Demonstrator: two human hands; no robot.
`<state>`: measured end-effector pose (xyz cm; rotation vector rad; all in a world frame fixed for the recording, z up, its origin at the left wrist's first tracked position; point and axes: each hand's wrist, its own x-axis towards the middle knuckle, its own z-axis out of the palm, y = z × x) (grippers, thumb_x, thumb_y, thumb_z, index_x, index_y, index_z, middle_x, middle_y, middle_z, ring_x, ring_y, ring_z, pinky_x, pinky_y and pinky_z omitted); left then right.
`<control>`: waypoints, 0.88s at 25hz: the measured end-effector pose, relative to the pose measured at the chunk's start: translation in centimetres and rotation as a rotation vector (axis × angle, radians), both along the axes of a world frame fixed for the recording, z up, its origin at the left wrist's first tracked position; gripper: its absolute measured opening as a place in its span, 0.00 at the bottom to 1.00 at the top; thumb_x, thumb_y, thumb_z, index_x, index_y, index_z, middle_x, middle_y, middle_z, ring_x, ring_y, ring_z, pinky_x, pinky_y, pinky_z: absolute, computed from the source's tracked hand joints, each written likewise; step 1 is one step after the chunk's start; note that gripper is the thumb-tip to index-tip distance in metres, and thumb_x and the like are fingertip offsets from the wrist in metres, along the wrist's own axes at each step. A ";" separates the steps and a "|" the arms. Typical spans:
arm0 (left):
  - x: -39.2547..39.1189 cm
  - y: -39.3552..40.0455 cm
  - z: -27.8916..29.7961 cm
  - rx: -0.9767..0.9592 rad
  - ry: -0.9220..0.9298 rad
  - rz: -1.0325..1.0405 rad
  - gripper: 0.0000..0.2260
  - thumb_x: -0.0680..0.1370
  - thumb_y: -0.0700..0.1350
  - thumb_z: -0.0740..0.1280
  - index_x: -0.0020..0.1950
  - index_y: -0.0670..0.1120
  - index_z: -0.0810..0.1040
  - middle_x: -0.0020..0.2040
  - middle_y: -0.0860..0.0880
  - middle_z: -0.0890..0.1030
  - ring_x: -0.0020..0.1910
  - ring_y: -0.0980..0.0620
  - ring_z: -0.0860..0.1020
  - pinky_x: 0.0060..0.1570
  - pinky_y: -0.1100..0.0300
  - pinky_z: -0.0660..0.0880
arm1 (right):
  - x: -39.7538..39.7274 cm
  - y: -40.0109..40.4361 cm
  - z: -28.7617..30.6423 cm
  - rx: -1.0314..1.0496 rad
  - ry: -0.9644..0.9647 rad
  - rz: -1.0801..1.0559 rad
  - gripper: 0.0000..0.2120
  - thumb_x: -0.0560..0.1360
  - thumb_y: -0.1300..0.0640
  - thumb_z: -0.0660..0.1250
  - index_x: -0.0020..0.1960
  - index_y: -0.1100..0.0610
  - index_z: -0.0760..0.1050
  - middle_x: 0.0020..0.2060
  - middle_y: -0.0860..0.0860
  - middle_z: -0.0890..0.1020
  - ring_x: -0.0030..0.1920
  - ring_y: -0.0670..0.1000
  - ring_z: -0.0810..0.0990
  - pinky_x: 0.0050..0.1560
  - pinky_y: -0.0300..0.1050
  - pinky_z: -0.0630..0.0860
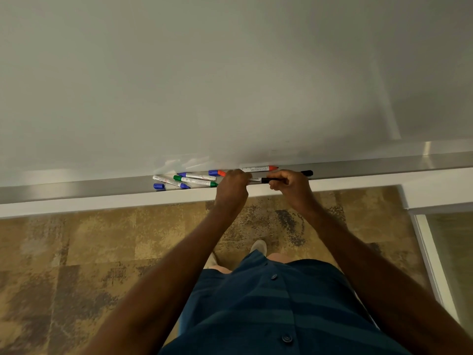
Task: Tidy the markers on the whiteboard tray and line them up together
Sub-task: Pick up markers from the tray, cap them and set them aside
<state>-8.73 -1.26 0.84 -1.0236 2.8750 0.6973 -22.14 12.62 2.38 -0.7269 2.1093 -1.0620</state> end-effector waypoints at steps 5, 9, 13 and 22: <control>-0.9 0.4 -0.3 0.000 0.034 -0.049 0.06 0.78 0.38 0.68 0.51 0.47 0.83 0.45 0.46 0.82 0.44 0.49 0.78 0.36 0.58 0.75 | -1.2 0.3 -0.9 0.078 0.284 0.187 0.14 0.80 0.62 0.67 0.64 0.57 0.80 0.60 0.55 0.82 0.55 0.50 0.81 0.58 0.42 0.77; -0.7 -0.1 -0.4 0.045 0.119 0.000 0.10 0.78 0.40 0.68 0.60 0.44 0.81 0.56 0.44 0.83 0.53 0.46 0.79 0.47 0.53 0.80 | -4.3 0.7 -2.1 0.182 0.585 0.208 0.13 0.80 0.65 0.65 0.61 0.57 0.82 0.55 0.55 0.83 0.56 0.55 0.78 0.52 0.41 0.70; 2.1 -2.6 -1.2 -0.085 0.024 0.082 0.06 0.79 0.39 0.67 0.53 0.45 0.82 0.51 0.45 0.83 0.47 0.47 0.80 0.43 0.52 0.80 | -7.1 2.9 -4.7 0.252 0.625 0.046 0.12 0.80 0.64 0.64 0.59 0.57 0.82 0.54 0.56 0.83 0.55 0.58 0.79 0.53 0.45 0.76; 4.0 -4.8 -3.6 -0.192 -0.017 -0.080 0.06 0.74 0.37 0.70 0.50 0.45 0.80 0.50 0.44 0.83 0.49 0.46 0.80 0.51 0.52 0.78 | -6.9 2.8 -6.0 0.314 0.671 0.040 0.13 0.80 0.61 0.64 0.63 0.59 0.80 0.59 0.58 0.82 0.58 0.59 0.79 0.58 0.56 0.80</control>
